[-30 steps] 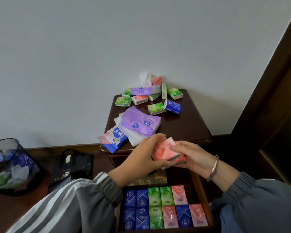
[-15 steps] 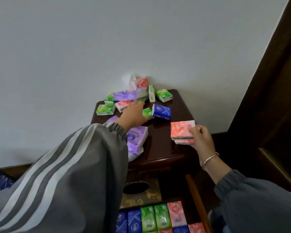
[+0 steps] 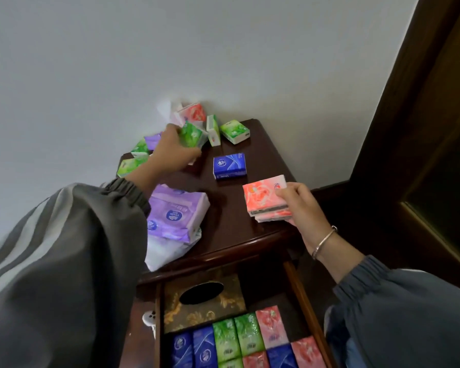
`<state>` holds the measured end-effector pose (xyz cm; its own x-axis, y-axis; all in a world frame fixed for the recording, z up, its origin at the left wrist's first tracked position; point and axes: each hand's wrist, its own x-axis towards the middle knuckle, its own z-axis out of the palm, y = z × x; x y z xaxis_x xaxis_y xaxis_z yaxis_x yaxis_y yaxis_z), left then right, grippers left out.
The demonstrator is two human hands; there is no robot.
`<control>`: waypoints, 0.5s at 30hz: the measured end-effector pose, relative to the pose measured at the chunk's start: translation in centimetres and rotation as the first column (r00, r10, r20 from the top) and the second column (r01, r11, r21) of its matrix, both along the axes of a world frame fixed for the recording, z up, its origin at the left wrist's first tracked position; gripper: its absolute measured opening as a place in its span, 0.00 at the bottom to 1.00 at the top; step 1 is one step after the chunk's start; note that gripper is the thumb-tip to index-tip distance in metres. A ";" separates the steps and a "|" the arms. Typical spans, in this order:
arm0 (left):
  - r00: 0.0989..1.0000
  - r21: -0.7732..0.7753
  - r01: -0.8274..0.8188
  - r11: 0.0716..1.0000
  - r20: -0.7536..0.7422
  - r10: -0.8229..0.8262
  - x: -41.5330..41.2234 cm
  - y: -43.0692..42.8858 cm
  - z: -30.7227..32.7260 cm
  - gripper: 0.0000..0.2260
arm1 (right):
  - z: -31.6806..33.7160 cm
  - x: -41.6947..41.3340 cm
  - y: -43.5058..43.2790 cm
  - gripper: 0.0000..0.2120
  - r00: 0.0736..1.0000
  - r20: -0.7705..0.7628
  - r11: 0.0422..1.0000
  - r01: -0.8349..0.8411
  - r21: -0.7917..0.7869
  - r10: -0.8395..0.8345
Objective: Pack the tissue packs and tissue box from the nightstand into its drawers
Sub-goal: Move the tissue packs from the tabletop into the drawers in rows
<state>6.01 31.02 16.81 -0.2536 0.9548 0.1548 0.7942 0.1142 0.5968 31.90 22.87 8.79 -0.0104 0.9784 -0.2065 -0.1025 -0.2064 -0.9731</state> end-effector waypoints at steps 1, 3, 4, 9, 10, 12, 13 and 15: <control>0.993 -0.022 0.113 0.993 -0.024 -0.113 1.3 0.0 0.3 0.26 | 0.0 -0.1 0.0 0.09 1.000 0.009 1.000 0.001 0.008 -0.001; 0.942 -0.120 0.279 0.953 -0.158 -0.296 3.9 0.0 0.1 0.27 | 0.1 0.0 -0.2 0.09 1.000 0.003 1.000 0.001 0.009 -0.001; 0.901 -0.181 0.310 0.933 -0.256 -0.350 4.9 0.2 -0.4 0.28 | 0.3 0.0 -0.3 0.09 1.000 -0.002 1.000 0.002 0.006 -0.002; 0.783 -0.343 0.208 0.916 -0.504 -0.366 7.0 0.5 -3.0 0.35 | 0.7 -0.1 -0.5 0.09 0.999 0.040 0.999 0.033 0.009 -0.034; 0.775 -0.282 0.193 0.940 -0.543 -0.322 7.0 0.3 -3.1 0.35 | 0.8 -0.1 -0.6 0.09 0.998 0.048 0.999 0.036 0.011 -0.036; 0.784 -0.125 0.193 0.973 -0.576 -0.230 6.8 -0.4 -2.6 0.33 | 1.1 -0.1 -0.8 0.13 0.997 0.064 0.999 0.035 0.010 -0.036; 0.827 -0.053 0.194 0.980 -0.529 -0.192 6.8 -1.1 -1.9 0.31 | 1.1 -0.1 -1.0 0.16 0.997 0.065 0.999 0.034 0.000 -0.034; 0.933 0.101 0.151 0.983 -0.343 -0.108 6.8 -2.9 -0.1 0.28 | 1.3 0.0 -1.3 0.19 1.000 0.021 0.999 0.018 -0.031 -0.017</control>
